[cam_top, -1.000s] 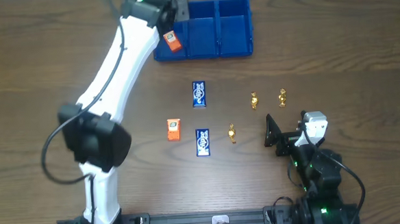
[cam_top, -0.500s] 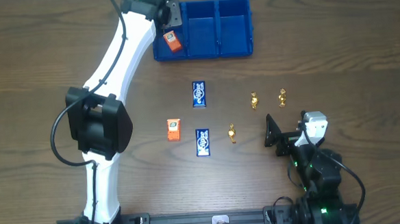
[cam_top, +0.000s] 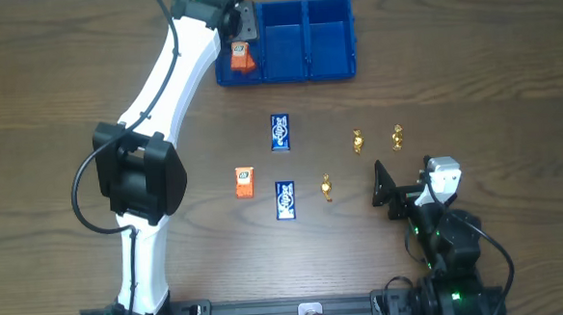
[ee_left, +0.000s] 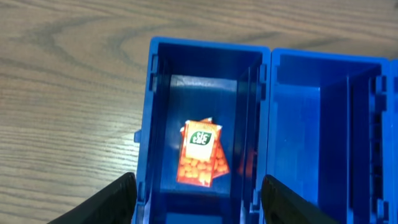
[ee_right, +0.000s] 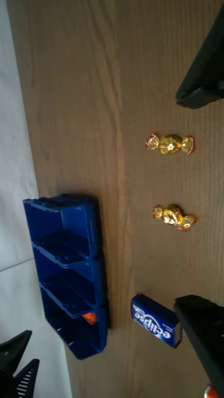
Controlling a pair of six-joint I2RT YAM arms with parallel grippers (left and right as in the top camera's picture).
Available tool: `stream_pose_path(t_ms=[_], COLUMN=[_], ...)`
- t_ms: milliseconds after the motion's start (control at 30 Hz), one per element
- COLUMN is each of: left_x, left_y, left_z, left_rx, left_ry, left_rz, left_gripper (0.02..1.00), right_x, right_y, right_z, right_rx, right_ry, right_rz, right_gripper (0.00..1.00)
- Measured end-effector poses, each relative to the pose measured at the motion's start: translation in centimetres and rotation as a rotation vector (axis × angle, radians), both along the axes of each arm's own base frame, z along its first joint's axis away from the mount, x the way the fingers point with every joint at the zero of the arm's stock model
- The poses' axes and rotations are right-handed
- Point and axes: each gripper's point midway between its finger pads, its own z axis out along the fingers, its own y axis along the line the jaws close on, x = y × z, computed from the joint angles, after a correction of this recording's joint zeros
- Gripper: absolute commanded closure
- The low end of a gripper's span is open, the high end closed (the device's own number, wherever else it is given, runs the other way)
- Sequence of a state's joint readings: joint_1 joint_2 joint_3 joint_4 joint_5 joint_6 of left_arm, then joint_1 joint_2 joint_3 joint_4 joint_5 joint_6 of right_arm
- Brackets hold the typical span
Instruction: Sort Candies Into Trays
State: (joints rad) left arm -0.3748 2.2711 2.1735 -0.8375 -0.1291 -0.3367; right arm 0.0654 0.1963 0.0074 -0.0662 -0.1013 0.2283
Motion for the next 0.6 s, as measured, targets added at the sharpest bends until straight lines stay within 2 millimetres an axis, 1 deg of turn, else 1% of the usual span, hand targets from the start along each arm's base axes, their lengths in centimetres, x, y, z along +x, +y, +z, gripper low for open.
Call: stream_pose_path(t_ms=[67,100,133,200,267,300,333,367,400,433,467,500,533,600], left_x=[-0.5,-0.8,-1.1,-2.6,-5.1,-7.0,-9.0,-10.7,-12.8,-14.7,-16.3,-17.4,-18.6,-20.6], left_y=[-0.1,-0.2,-0.5,-1.2,-2.1,-2.7,-3.0,-3.3,-3.3,-3.1,-2.6,-2.1,-1.5,-0.6], left_z=[0.5,1.2,2.3,5.0,8.7,11.2,13.0,14.4,15.8,16.4,16.0,15.4,13.7,8.7], left_rx=[0.002,0.000,-0.006,-0.023,-0.052,-0.076,-0.100,-0.121,-0.143,-0.160,-0.164,-0.159,-0.148,-0.102], left_ry=[0.004,-0.002,-0.018,-0.060,-0.126,-0.176,-0.211,-0.238,-0.266,-0.282,-0.272,-0.262,-0.231,-0.124], left_rz=[-0.005,-0.009,-0.016,-0.036,-0.065,-0.086,-0.104,-0.119,-0.137,-0.149,-0.149,-0.144,-0.134,-0.114], left_gripper=[0.310,0.303,0.299,0.270,0.264,0.264,0.266,0.270,0.272,0.272,0.270,0.270,0.264,0.240], right_x=[0.0,0.0,0.0,0.0,0.0,0.0,0.0,0.0,0.0,0.0,0.0,0.0,0.0,0.0], right_y=[0.0,0.0,0.0,0.0,0.0,0.0,0.0,0.0,0.0,0.0,0.0,0.0,0.0,0.0], right_z=[0.0,0.0,0.0,0.0,0.0,0.0,0.0,0.0,0.0,0.0,0.0,0.0,0.0,0.0], right_rx=[0.000,0.000,0.000,0.000,0.000,0.000,0.000,0.000,0.000,0.000,0.000,0.000,0.000,0.000], right_ry=[0.000,0.000,0.000,0.000,0.000,0.000,0.000,0.000,0.000,0.000,0.000,-0.001,0.000,-0.001], right_rz=[0.000,0.000,0.000,0.000,0.000,0.000,0.000,0.000,0.000,0.000,0.000,0.000,0.000,0.000], right_gripper=[0.003,0.003,0.003,0.003,0.003,0.003,0.003,0.003,0.003,0.003,0.003,0.003,0.003,0.003])
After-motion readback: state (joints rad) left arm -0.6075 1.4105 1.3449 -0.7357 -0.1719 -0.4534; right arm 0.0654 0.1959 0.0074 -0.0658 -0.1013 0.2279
